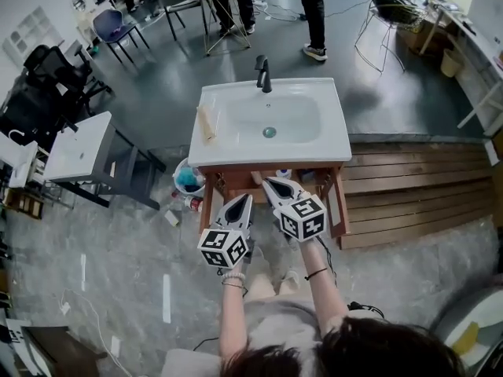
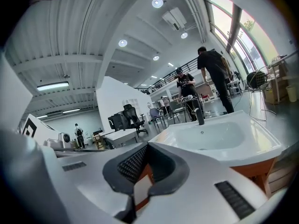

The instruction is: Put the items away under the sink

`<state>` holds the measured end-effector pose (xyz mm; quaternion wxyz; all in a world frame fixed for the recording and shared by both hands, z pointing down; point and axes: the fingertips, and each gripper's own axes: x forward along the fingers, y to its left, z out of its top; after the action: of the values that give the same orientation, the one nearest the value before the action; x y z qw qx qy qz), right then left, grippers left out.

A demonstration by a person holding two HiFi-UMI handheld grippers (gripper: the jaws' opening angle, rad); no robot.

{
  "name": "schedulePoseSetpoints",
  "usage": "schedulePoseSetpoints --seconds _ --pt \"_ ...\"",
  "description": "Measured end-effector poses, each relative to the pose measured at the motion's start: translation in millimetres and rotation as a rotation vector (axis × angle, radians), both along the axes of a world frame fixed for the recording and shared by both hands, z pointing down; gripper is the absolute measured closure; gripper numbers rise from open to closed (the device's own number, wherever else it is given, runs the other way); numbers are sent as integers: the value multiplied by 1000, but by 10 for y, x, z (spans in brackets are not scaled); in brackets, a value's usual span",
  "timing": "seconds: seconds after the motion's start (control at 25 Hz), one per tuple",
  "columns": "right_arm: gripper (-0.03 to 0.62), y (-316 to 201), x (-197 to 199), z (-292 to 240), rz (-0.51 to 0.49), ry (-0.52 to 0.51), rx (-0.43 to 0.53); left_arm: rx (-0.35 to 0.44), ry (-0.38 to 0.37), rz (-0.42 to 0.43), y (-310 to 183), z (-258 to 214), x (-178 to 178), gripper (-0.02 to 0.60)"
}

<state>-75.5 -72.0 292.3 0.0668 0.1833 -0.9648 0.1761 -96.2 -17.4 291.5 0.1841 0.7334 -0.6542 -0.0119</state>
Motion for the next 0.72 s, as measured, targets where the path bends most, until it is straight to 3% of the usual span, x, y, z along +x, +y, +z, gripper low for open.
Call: schedulePoseSetpoints --seconds 0.72 --pt "577 -192 -751 -255 -120 -37 41 31 0 -2 -253 -93 -606 580"
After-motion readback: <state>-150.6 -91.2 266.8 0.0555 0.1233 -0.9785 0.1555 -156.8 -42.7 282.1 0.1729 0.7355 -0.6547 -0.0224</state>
